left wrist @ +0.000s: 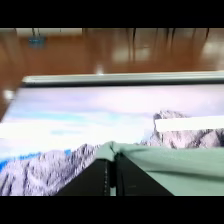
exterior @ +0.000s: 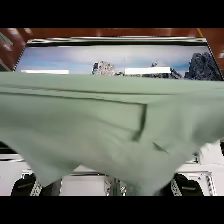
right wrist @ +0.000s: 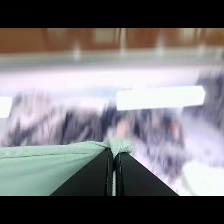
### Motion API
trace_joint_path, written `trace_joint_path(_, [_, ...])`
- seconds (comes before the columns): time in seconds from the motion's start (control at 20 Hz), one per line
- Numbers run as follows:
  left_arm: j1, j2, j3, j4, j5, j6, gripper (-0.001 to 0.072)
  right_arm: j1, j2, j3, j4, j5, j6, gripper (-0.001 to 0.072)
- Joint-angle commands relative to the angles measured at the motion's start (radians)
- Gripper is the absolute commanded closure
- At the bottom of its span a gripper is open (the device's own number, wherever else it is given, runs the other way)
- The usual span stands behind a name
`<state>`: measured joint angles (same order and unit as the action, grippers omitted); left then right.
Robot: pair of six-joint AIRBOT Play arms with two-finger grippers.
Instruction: Fold the shirts.
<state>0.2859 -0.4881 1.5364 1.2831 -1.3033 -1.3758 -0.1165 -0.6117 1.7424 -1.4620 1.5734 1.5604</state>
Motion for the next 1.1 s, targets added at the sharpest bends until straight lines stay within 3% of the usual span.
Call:
trace_joint_path(0.0, [0.000, -0.111, -0.174, 0.019, -0.043, 0.006, 0.0664, 0.000, -0.129, -0.218, 0.023, 0.009, 0.014, 0.0663])
trace_joint_path(0.15, [0.000, -0.303, -0.254, 0.019, -0.040, 0.018, 0.0665, 0.000, -0.247, -0.472, 0.041, -0.267, 0.015, 0.0662])
trace_joint_path(0.3, [-0.021, -0.517, -0.253, 0.019, 0.029, 0.084, 0.0665, 0.000, -0.437, -0.556, 0.143, -0.540, 0.010, 0.0662])
trace_joint_path(0.45, [-0.055, -0.682, -0.242, 0.011, 0.208, 0.084, 0.0664, 0.000, -0.610, -0.555, 0.401, -0.846, -0.013, 0.0662])
trace_joint_path(0.6, [-0.081, -0.795, -0.237, -0.038, 0.475, 0.084, 0.0664, 0.000, -0.740, -0.555, 0.614, -1.098, -0.126, 0.0662])
trace_joint_path(0.7, [-0.089, -0.863, -0.237, -0.102, 0.654, 0.081, 0.0664, 0.000, -0.803, -0.555, 0.619, -1.194, -0.183, 0.0662])
trace_joint_path(0.8, [-0.089, -0.930, -0.237, -0.183, 0.746, 0.080, 0.0663, 0.003, -0.859, -0.555, 0.618, -1.232, -0.238, 0.0662])
trace_joint_path(1.05, [-0.101, -1.095, -0.237, -0.398, 0.761, 0.081, 0.0664, 0.080, -0.965, -0.555, 0.615, -1.365, -0.482, 0.0662])
